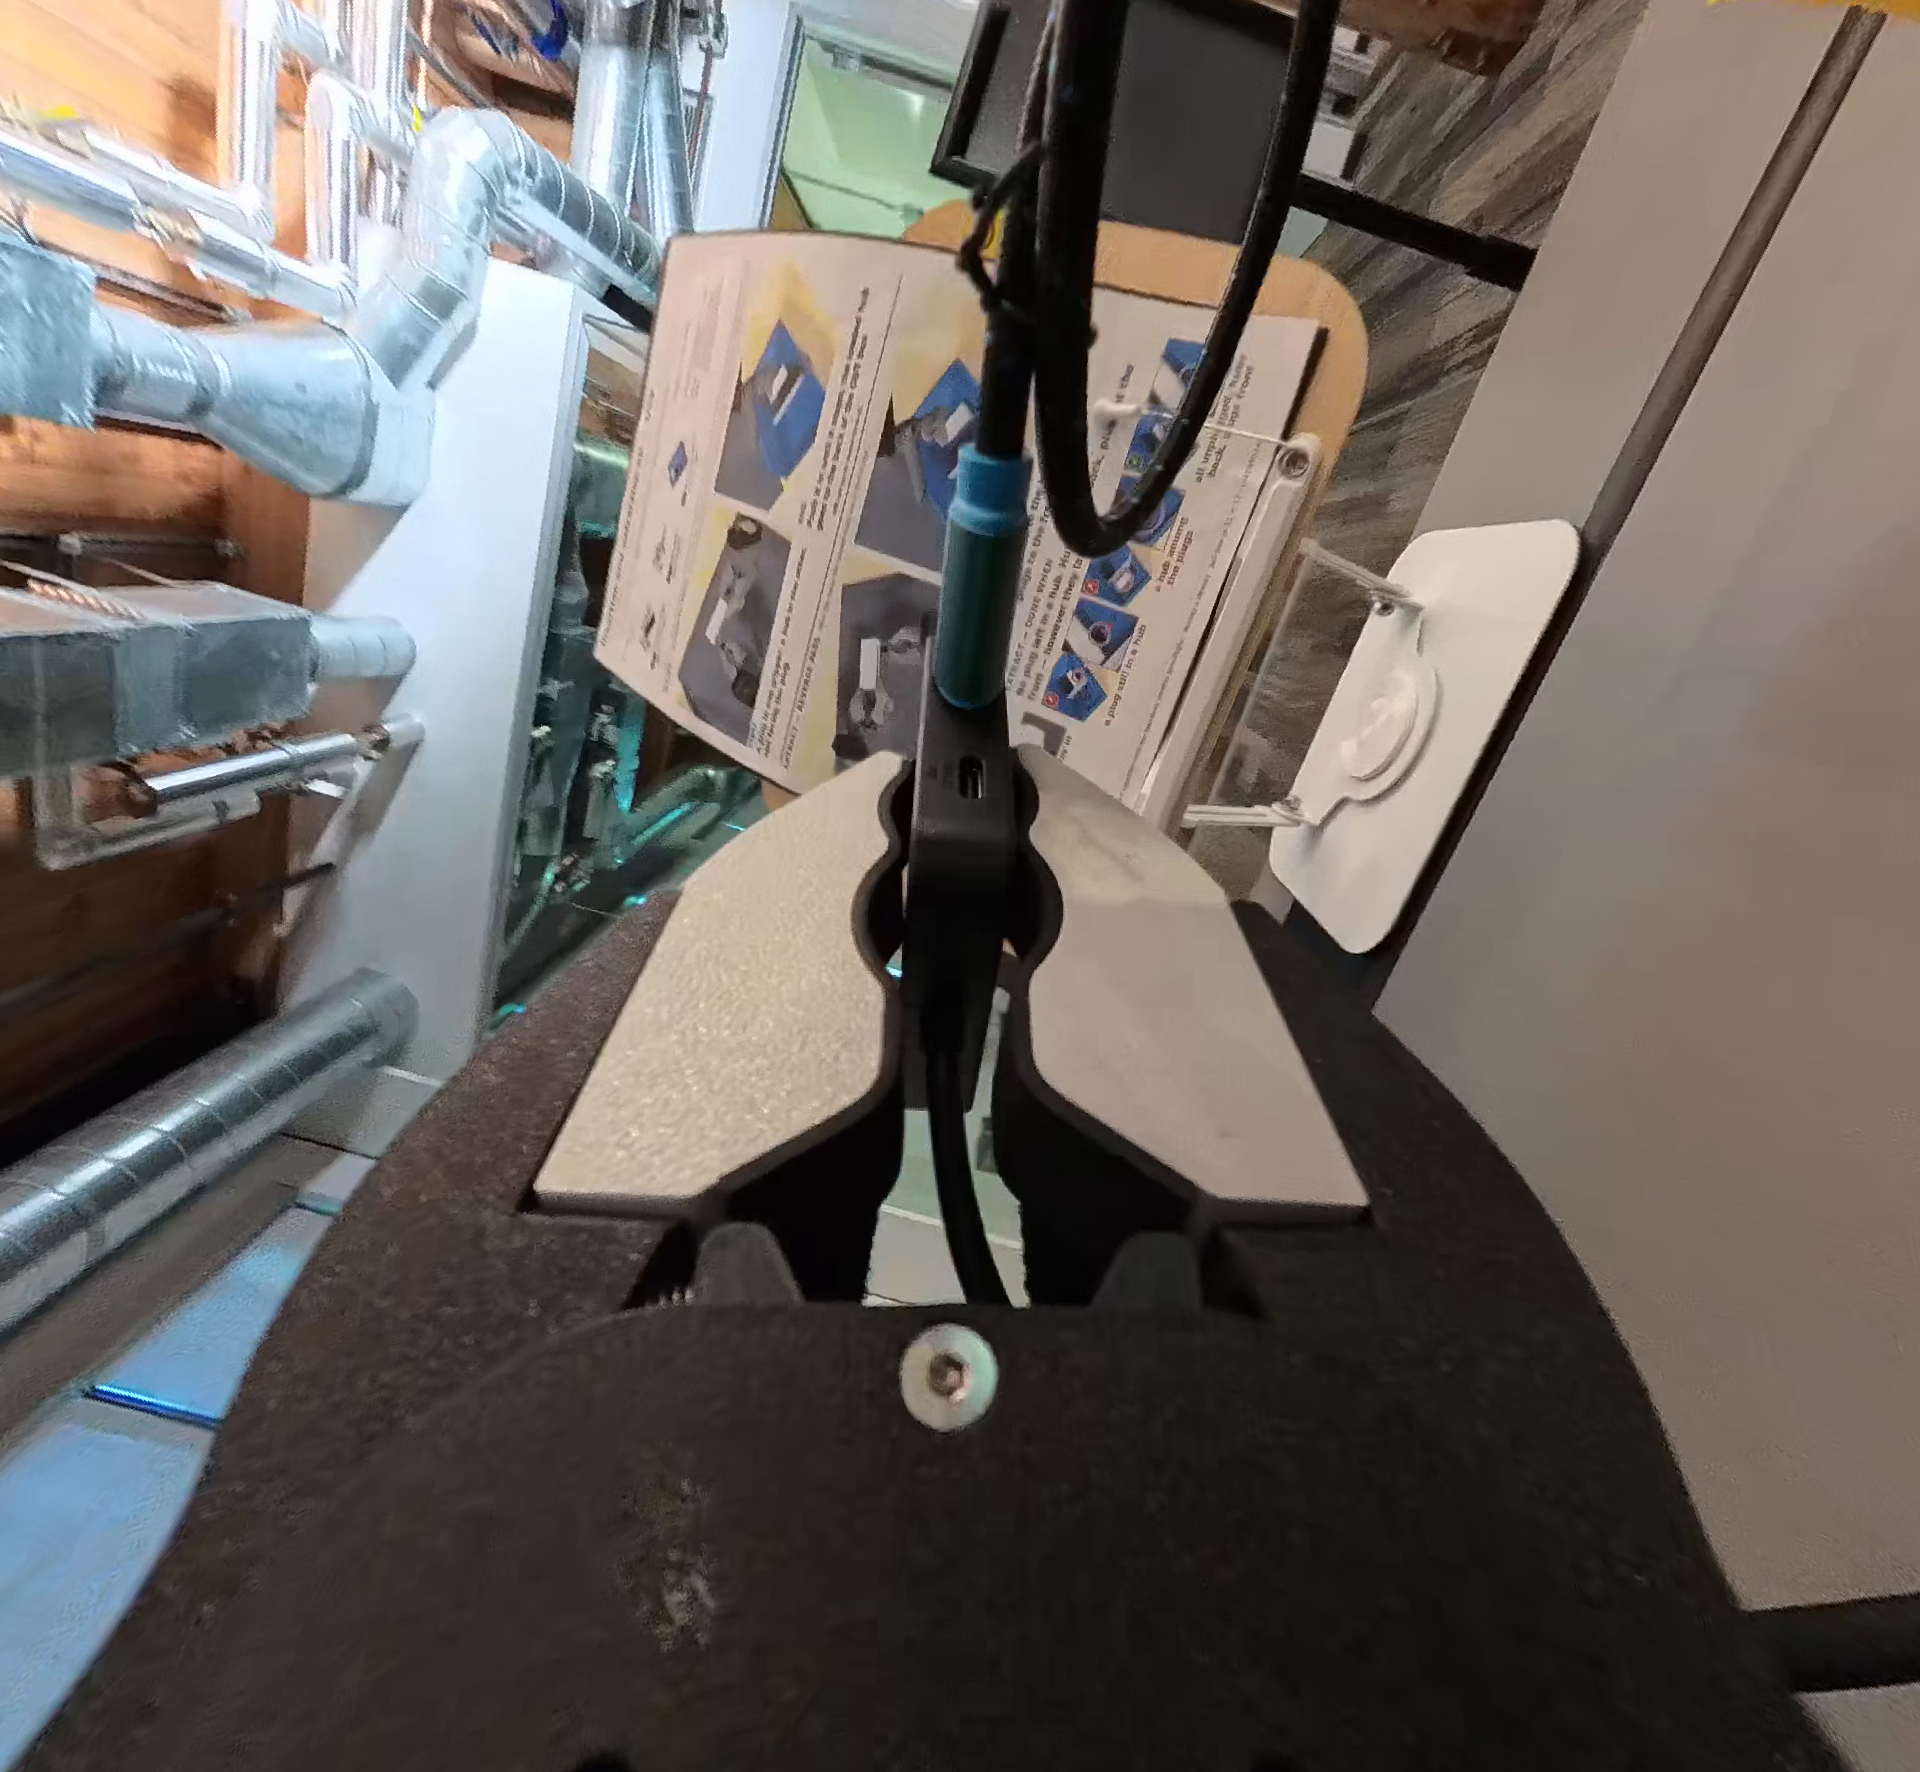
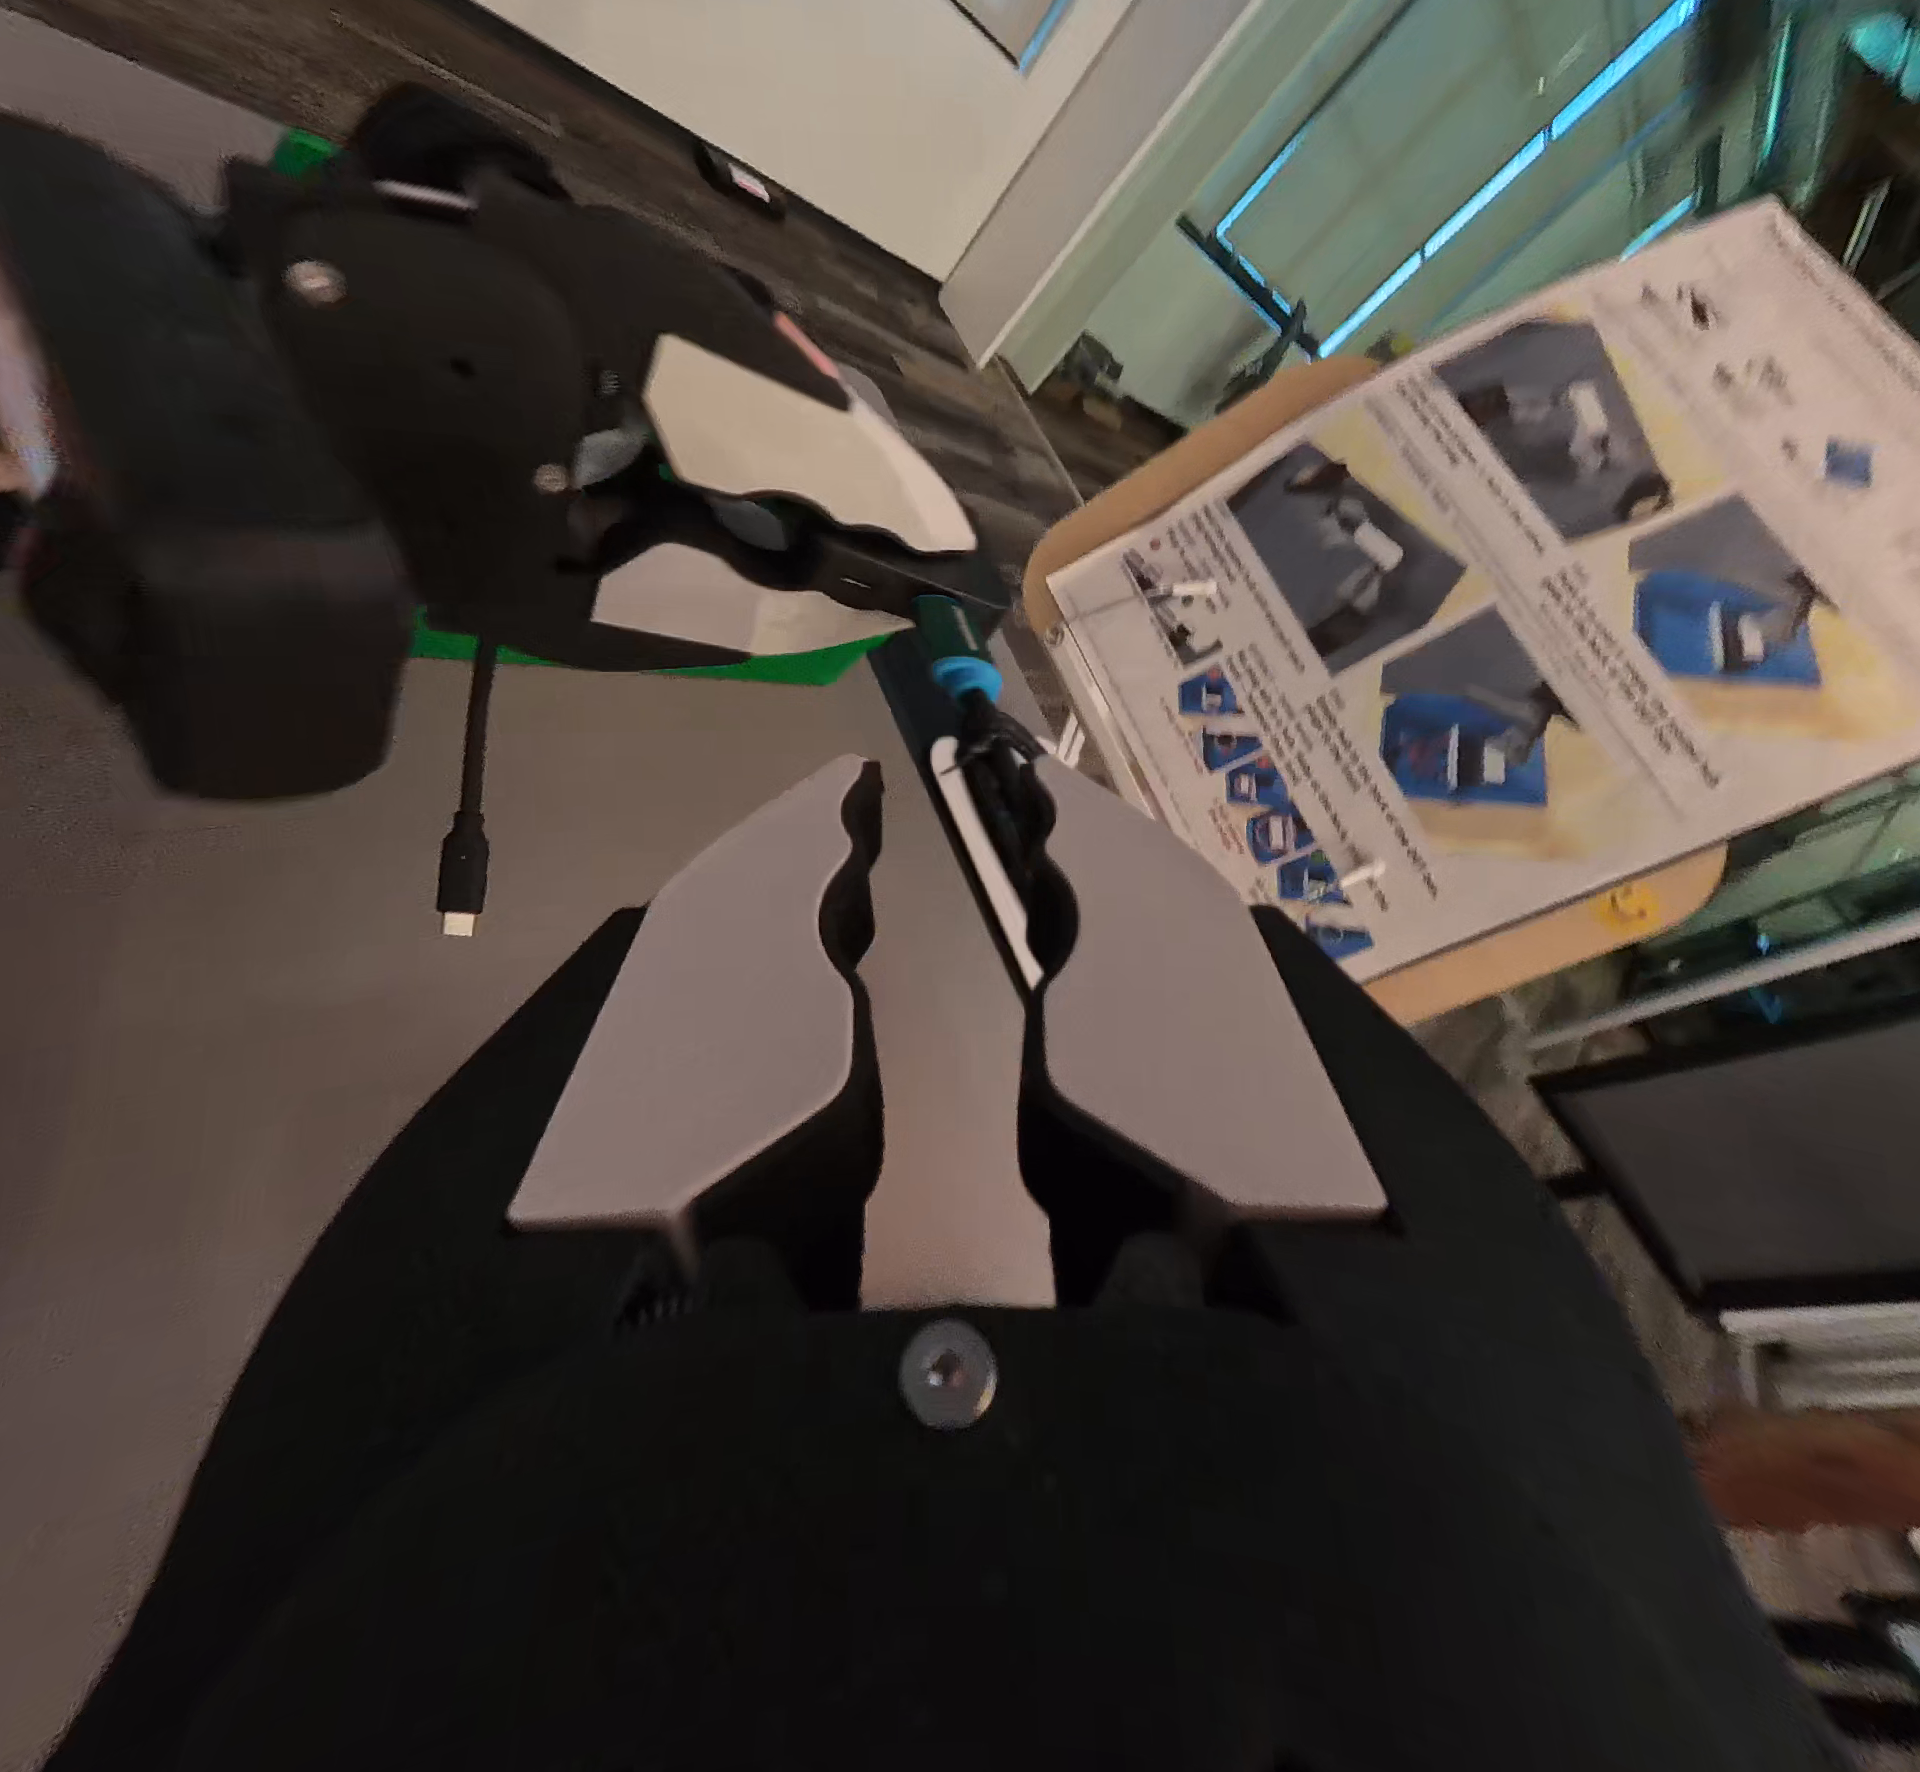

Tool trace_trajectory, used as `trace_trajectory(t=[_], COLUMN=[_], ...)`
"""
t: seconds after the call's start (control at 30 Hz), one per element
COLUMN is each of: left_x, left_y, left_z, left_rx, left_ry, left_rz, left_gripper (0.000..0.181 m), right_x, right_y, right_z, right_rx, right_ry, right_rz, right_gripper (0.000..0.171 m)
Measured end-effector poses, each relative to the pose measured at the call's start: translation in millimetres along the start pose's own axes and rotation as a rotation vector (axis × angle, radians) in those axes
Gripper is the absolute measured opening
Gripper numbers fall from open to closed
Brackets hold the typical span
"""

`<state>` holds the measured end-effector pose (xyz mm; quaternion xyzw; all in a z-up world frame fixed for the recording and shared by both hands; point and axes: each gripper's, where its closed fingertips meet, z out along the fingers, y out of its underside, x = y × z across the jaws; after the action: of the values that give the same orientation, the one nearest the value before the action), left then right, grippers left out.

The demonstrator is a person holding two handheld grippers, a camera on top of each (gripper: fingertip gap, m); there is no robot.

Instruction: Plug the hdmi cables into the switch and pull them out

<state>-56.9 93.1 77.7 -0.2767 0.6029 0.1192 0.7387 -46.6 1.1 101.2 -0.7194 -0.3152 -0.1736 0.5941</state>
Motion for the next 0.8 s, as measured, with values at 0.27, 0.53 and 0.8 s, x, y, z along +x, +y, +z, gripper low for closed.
trace_trajectory(t=[0.27, 0.53, 0.8], left_x=[-15.4, -7.2, 12.3], left_y=[13.3, -4.5, -38.2], left_z=[-1.7, -3.1, -10.3], left_rx=[0.011, 0.054, 0.127], left_ry=[0.072, 0.015, -0.057], left_rz=[-0.225, -0.129, 0.013], left_gripper=[0.014, 0.014, 0.014], right_x=[-43.7, -5.1, -1.9], right_y=[-16.8, -42.3, 12.7], right_z=[15.0, -6.6, 18.9], right_rx=[0.123, 0.228, -0.028], right_ry=[-0.194, 0.041, -0.042], right_rz=[-0.011, 0.094, 0.283], right_gripper=[0.016, 0.031, 0.043])
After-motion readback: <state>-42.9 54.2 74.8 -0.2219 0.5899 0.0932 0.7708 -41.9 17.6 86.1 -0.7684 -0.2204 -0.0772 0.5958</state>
